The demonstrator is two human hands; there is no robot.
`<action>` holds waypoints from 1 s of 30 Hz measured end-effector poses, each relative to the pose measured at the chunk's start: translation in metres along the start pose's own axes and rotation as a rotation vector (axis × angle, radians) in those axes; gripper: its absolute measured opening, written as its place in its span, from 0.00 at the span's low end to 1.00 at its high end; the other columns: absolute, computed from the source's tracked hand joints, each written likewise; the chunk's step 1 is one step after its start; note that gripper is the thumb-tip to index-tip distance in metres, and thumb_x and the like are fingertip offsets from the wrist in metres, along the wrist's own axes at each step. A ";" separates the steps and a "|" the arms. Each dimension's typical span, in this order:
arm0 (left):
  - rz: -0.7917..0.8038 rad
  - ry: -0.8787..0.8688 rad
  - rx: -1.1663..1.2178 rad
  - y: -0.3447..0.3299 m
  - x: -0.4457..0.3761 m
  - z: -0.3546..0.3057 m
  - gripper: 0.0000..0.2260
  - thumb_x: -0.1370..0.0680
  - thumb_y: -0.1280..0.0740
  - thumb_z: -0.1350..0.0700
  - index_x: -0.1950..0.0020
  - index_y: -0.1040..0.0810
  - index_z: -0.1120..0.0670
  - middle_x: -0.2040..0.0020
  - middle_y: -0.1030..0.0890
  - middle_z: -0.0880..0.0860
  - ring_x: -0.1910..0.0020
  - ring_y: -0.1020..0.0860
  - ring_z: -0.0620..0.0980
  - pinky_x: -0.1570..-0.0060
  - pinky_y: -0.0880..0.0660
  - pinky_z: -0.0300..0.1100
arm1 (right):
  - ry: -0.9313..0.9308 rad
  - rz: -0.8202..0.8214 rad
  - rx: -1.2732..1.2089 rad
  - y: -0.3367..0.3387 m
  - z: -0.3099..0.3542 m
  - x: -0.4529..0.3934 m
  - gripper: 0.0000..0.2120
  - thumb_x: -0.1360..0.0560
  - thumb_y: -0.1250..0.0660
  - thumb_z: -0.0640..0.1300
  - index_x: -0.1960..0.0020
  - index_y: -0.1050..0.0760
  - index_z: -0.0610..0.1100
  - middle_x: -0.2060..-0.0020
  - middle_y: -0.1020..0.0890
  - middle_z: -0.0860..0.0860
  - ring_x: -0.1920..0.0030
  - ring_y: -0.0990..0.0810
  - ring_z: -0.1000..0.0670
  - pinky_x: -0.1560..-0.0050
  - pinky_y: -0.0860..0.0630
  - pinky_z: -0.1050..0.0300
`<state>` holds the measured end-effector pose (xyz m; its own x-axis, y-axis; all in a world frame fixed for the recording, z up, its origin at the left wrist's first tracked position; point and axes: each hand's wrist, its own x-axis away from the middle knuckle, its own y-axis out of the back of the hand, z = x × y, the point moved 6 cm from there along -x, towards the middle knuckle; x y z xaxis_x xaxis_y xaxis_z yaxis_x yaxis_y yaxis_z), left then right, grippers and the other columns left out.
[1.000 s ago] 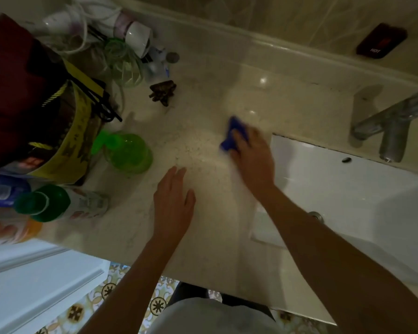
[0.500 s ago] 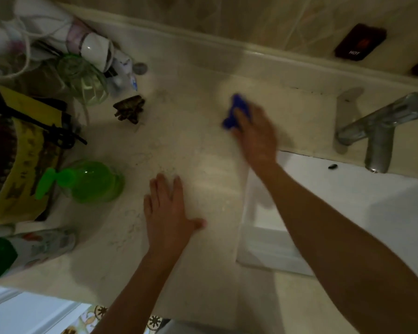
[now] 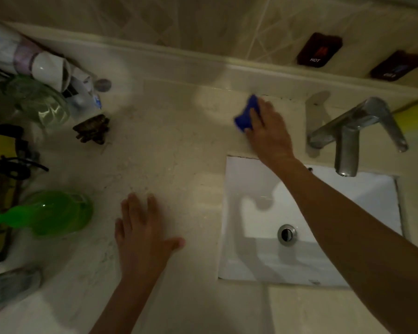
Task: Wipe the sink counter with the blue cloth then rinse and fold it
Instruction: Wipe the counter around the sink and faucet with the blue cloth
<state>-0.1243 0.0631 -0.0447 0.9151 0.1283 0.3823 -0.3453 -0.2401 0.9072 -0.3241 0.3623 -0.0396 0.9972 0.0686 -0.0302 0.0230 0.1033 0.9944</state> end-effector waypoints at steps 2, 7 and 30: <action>-0.002 0.008 0.006 0.000 0.000 0.000 0.57 0.40 0.22 0.36 0.21 0.48 0.54 0.20 0.51 0.64 0.21 0.54 0.62 0.27 0.47 0.62 | -0.301 -0.116 -0.124 0.009 -0.048 0.002 0.26 0.22 0.39 0.44 0.27 0.35 0.33 0.26 0.35 0.36 0.26 0.36 0.36 0.27 0.39 0.43; -0.010 0.013 0.047 -0.002 -0.001 0.001 0.57 0.42 0.21 0.38 0.21 0.45 0.54 0.20 0.50 0.64 0.21 0.53 0.62 0.27 0.47 0.63 | -0.498 -0.097 -0.220 0.004 -0.059 0.013 0.24 0.24 0.38 0.44 0.33 0.33 0.29 0.30 0.32 0.31 0.28 0.34 0.32 0.29 0.34 0.38; 0.020 -0.018 0.188 -0.003 -0.002 0.006 0.49 0.30 0.26 0.41 0.20 0.53 0.48 0.19 0.57 0.57 0.21 0.59 0.55 0.25 0.58 0.52 | 0.180 -0.073 -0.334 -0.012 0.138 0.023 0.23 0.25 0.33 0.43 0.32 0.25 0.36 0.29 0.28 0.37 0.29 0.29 0.36 0.29 0.31 0.45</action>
<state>-0.1236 0.0574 -0.0496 0.9124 0.1050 0.3955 -0.3202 -0.4186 0.8498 -0.2915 0.2258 -0.0384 0.9646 0.2191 -0.1466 0.0394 0.4300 0.9020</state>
